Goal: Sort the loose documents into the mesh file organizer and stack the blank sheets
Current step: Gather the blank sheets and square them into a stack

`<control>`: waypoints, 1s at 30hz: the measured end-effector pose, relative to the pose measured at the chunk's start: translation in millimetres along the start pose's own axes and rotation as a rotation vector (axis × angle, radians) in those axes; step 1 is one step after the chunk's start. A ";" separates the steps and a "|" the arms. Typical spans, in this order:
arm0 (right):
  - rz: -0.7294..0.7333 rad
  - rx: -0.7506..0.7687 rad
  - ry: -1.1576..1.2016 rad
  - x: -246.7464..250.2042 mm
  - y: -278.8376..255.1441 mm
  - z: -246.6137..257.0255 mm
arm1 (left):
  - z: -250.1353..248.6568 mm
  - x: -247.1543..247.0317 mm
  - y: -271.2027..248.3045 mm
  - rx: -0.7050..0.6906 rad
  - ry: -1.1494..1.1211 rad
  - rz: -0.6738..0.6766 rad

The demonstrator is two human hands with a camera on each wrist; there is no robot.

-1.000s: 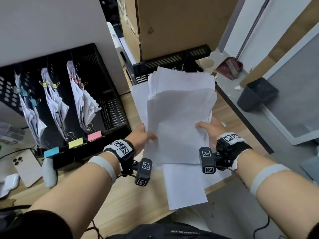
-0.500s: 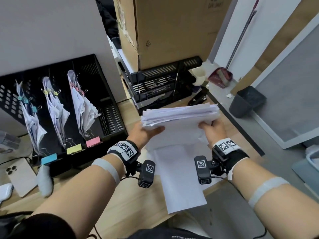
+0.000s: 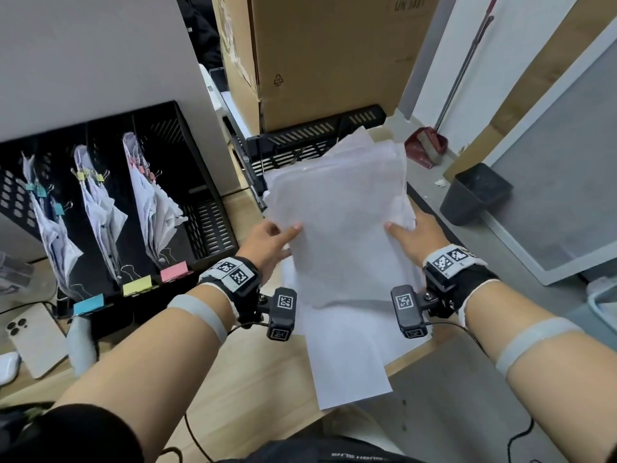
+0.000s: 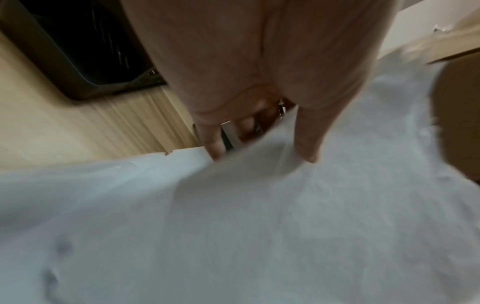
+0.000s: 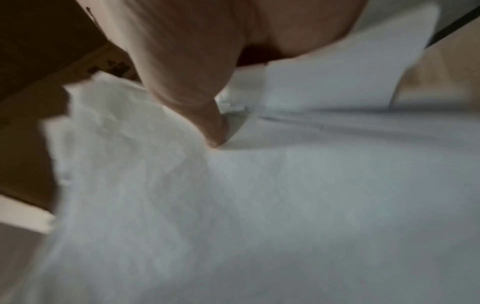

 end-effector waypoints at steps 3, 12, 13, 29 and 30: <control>-0.061 -0.107 -0.073 10.7 5.8 -28.4 | 37.8 21.6 6.3 0.185 0.276 -0.082; 0.030 -0.519 -0.153 17.3 -30.7 -118.6 | 146.3 11.8 -10.1 0.547 0.583 -0.065; 0.019 -0.541 -0.134 16.2 -33.9 -127.3 | 151.7 11.3 -5.5 0.530 0.621 -0.072; 0.023 -0.440 -0.120 -22.6 -27.8 -126.7 | 80.9 78.5 -8.7 0.213 0.192 -0.288; -0.027 -0.375 -0.226 -25.2 -24.4 -114.9 | 69.1 72.7 -15.8 0.194 0.137 -0.279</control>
Point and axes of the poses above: each hand's wrist, its own y-axis towards the middle knuckle, its own x-axis out of the back of the hand, z = x × y, the point moved 5 cm from there along y, towards the middle knuckle, and after that the axes turned 6 degrees about x, right-handed, at the moved point
